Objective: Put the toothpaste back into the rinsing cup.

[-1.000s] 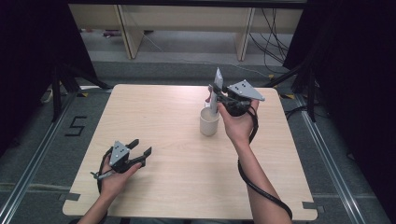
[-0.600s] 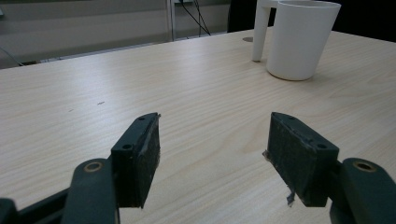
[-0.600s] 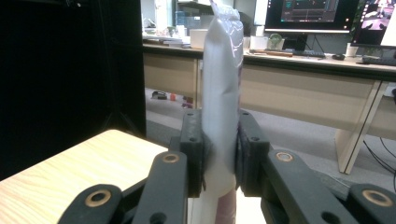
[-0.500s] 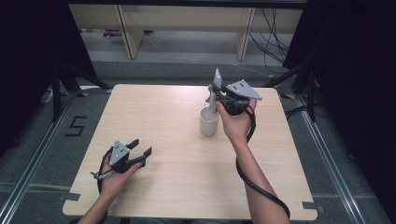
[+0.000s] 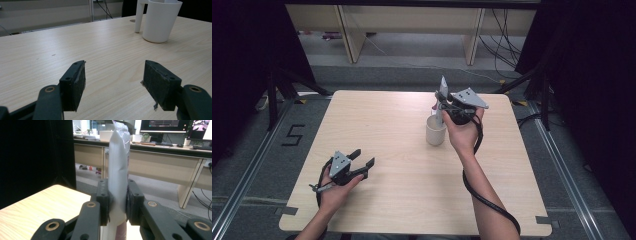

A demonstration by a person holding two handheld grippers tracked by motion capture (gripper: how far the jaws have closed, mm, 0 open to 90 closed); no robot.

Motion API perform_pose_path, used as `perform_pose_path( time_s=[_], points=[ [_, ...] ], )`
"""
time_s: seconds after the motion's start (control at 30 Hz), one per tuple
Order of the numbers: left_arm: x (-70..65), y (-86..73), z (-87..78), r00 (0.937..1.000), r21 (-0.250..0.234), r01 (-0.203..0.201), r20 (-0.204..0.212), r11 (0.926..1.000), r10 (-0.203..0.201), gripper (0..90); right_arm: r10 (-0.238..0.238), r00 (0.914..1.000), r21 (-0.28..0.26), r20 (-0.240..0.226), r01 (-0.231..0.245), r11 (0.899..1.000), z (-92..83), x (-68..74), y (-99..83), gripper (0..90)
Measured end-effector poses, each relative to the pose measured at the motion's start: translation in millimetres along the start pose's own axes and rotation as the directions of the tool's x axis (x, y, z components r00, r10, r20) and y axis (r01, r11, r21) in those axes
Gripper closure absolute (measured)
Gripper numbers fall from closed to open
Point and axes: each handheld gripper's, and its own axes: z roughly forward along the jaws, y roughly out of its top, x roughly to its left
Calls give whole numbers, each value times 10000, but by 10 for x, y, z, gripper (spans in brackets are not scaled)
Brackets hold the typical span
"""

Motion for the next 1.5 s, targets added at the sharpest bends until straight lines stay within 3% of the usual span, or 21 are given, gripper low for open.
perform_pose_path(
  time_s=[0.2, 0.43, 0.47, 0.63, 0.87, 1.07, 1.1, 1.17, 1.2, 1.5],
  points=[
    [1, 0, 0, 10000, -10, 9, 0, 10000, -9, 343, 151, 9999, 130, 4, -151, 9998, 37, 8, -56, 764],
    [0, 0, 0, 10000, -14, -6, 0, 10000, 6, 343, -12, 10000, 166, 55, 11, 9999, 66, 4, -91, 763],
    [0, 0, 0, 10000, -14, -6, -2, 10000, 6, 343, 215, 9998, 228, 51, -217, 9995, 66, 19, -99, 763],
    [-1, -1, 1, 10000, -31, -1, 2, 10000, 1, 343, -1, 10000, 295, 76, -2, 9996, 88, -2, -129, 763],
    [-2, 0, 1, 10000, -14, 20, 20, 10000, -20, 343, 316, 9995, 389, 24, -317, 9987, 130, 10, -190, 762],
    [-3, 0, 1, 10000, -18, 9, 26, 10000, -9, 343, 14, 10000, 492, -19, -13, 9988, 163, -6, -239, 762],
    [-3, 0, 1, 10000, -23, 6, 26, 10000, -6, 343, 228, 9997, 618, 91, -233, 9978, 157, 6, -246, 762],
    [-3, 0, 1, 10000, -25, 12, 28, 10000, -12, 343, 51, 10000, 590, 53, -54, 9982, 167, -2, -254, 761],
    [-4, -1, 1, 10000, -22, 26, 21, 10000, -26, 343, 282, 9996, 663, 82, -287, 9974, 163, 12, -258, 762],
    [-5, 0, 1, 10000, -4, -8, 37, 10000, 8, 343, 113, 9999, 724, 81, -118, 9973, 202, -3, -306, 761]
  ],
)
